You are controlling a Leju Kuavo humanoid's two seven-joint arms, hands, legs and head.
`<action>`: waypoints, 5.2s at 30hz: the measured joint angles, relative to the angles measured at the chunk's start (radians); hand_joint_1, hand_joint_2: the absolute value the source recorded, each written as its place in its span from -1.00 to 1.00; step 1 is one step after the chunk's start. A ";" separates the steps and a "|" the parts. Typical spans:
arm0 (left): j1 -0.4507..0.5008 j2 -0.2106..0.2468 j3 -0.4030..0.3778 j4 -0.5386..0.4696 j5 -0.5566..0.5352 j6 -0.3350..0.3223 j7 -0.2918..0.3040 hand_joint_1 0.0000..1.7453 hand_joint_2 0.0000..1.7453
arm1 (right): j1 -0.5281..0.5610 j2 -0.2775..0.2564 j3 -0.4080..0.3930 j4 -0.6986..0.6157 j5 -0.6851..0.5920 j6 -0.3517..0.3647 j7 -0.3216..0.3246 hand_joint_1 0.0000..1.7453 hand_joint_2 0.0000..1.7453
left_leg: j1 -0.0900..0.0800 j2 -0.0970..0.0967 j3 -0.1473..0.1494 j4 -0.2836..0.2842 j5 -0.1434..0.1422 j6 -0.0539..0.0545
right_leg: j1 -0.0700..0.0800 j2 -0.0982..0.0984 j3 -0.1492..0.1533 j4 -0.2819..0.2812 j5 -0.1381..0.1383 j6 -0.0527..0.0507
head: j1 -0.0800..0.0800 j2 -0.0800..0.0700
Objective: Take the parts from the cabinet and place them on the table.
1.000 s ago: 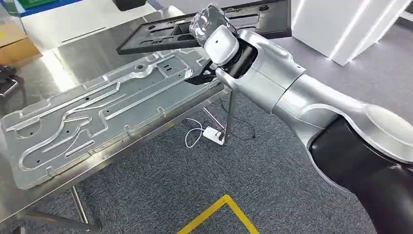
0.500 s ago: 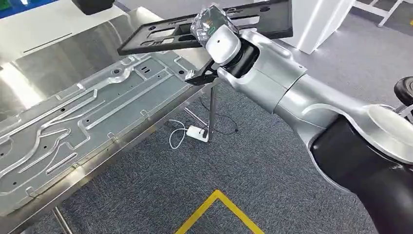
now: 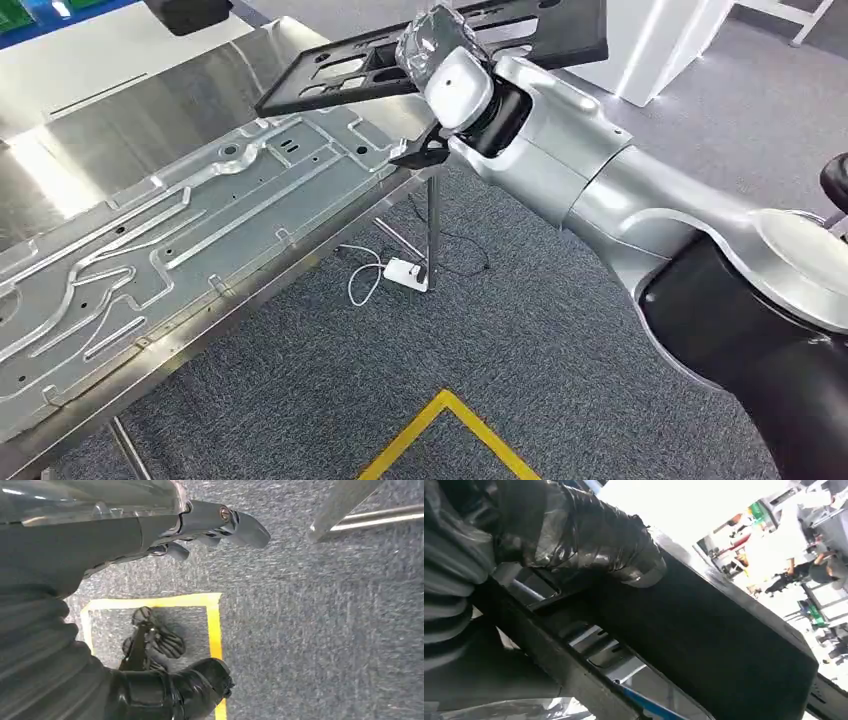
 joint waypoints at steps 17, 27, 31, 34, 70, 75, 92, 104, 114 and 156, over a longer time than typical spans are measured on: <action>-0.014 -0.005 -0.020 0.000 0.002 0.005 -0.003 -1.00 1.00 | -0.007 -0.014 0.001 0.023 0.011 -0.026 0.003 1.00 1.00 | -0.002 -0.139 0.011 -0.044 -0.002 0.035 | -0.011 0.141 -0.006 0.025 -0.007 0.015 | 0.000 0.000; -0.013 -0.004 -0.024 0.001 0.004 0.004 -0.006 -1.00 1.00 | -0.011 -0.011 0.001 0.033 0.018 -0.027 0.003 1.00 1.00 | 0.004 -0.046 -0.136 0.233 -0.114 -0.006 | -0.009 0.011 0.027 -0.032 0.002 -0.005 | -0.002 0.000; -0.015 0.000 -0.024 0.001 0.005 0.004 -0.007 -1.00 1.00 | -0.013 -0.011 0.002 0.034 0.019 -0.027 0.003 1.00 1.00 | 0.002 0.024 0.004 -0.048 0.010 -0.013 | -0.008 -0.036 0.027 0.001 -0.026 0.012 | -0.002 0.000; -0.016 0.000 -0.025 0.001 0.005 0.004 -0.007 -1.00 1.00 | -0.015 -0.012 0.002 0.036 0.020 -0.027 0.003 1.00 1.00 | -0.009 0.002 0.000 -0.043 0.006 0.014 | 0.003 -0.057 0.024 0.010 -0.032 0.023 | -0.001 0.000; -0.014 0.000 -0.027 0.000 0.023 0.013 -0.003 -1.00 1.00 | 0.004 -0.031 0.002 0.021 -0.008 -0.025 -0.024 1.00 1.00 | 0.003 -0.041 0.017 -0.050 0.002 0.038 | -0.014 0.042 -0.044 0.161 -0.123 0.050 | 0.000 0.000; -0.010 -0.002 -0.027 0.000 0.031 0.013 -0.002 -1.00 1.00 | 0.015 -0.034 0.002 0.021 -0.008 -0.027 -0.023 1.00 1.00 | -0.008 -0.052 0.019 -0.050 0.002 0.040 | -0.011 0.047 -0.077 0.214 -0.089 0.036 | -0.001 0.000; -0.005 0.006 -0.045 -0.002 0.014 0.036 0.003 -1.00 1.00 | 0.018 -0.030 0.002 0.019 -0.011 -0.037 -0.031 1.00 1.00 | 0.004 -0.037 -0.001 -0.025 0.023 -0.008 | -0.012 0.047 0.037 -0.003 -0.028 0.009 | -0.001 0.000; -0.005 0.006 -0.049 -0.002 0.031 0.032 -0.014 -1.00 1.00 | 0.025 -0.039 0.002 0.019 -0.011 -0.032 -0.039 1.00 1.00 | -0.003 -0.047 0.031 -0.049 -0.013 0.045 | -0.011 0.050 -0.143 0.314 -0.137 0.045 | -0.001 0.000; -0.006 0.004 -0.050 -0.002 0.035 0.027 0.009 -1.00 1.00 | 0.018 -0.035 0.003 0.018 -0.017 -0.034 -0.042 1.00 1.00 | -0.007 -0.048 0.041 -0.038 -0.046 0.017 | -0.004 0.047 0.010 -0.033 0.020 -0.003 | -0.002 0.000; -0.006 0.007 -0.051 -0.002 0.087 0.034 -0.035 -1.00 1.00 | 0.019 -0.045 0.013 0.034 -0.035 -0.043 -0.056 1.00 1.00 | -0.011 -0.042 0.001 -0.057 0.019 0.022 | 0.002 0.056 0.037 -0.003 -0.031 0.008 | -0.003 0.000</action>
